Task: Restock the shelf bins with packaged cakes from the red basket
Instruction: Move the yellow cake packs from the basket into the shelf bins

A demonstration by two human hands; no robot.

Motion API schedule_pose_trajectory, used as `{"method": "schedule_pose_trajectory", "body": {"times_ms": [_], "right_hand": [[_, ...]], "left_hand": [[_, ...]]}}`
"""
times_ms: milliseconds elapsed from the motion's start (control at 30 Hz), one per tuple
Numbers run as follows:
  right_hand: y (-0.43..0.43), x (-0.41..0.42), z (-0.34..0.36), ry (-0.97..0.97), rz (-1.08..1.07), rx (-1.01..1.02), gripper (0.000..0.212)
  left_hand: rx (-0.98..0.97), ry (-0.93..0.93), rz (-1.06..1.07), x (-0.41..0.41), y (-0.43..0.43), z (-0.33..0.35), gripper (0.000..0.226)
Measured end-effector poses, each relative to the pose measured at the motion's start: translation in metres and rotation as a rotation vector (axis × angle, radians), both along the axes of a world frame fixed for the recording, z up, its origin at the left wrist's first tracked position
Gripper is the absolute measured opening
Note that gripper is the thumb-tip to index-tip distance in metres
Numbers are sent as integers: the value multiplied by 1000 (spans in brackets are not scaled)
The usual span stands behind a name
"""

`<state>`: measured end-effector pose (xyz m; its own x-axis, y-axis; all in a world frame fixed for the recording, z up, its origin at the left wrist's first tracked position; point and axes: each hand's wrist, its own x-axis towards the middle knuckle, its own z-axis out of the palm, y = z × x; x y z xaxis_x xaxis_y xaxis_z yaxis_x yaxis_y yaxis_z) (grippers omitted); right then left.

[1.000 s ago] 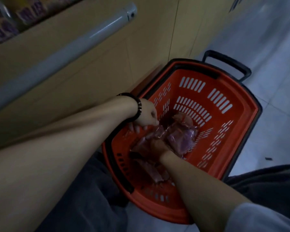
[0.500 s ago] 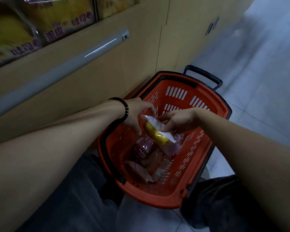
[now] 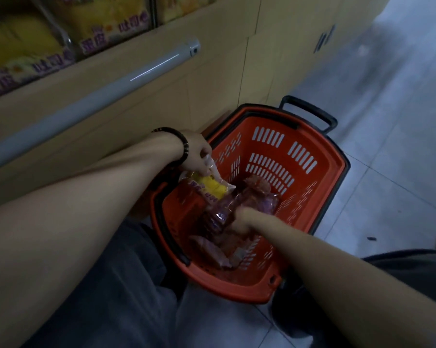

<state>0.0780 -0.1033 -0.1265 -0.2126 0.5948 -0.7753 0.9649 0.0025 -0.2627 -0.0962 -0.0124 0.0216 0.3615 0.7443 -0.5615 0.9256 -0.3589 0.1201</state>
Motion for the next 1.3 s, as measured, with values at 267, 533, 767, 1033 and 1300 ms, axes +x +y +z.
{"method": "schedule_pose_trajectory", "body": {"times_ms": [267, 533, 767, 1033, 1300], "right_hand": [[-42, -34, -95, -166, 136, 74, 128], [-37, -43, -36, -190, 396, -27, 79], [-6, -6, 24, 109, -43, 131, 36], [-7, 71, 140, 644, -326, 109, 20], [-39, 86, 193, 940, -653, 326, 30]], "left_hand": [[-87, -44, 124, -8, 4, -1, 21], [-89, -62, 150, -13, 0, -1, 26], [-114, -102, 181, -25, -2, 6, 26], [-186, -283, 245, -36, -15, 20, 24], [-76, -772, 510, -36, -68, 41, 16]]}}
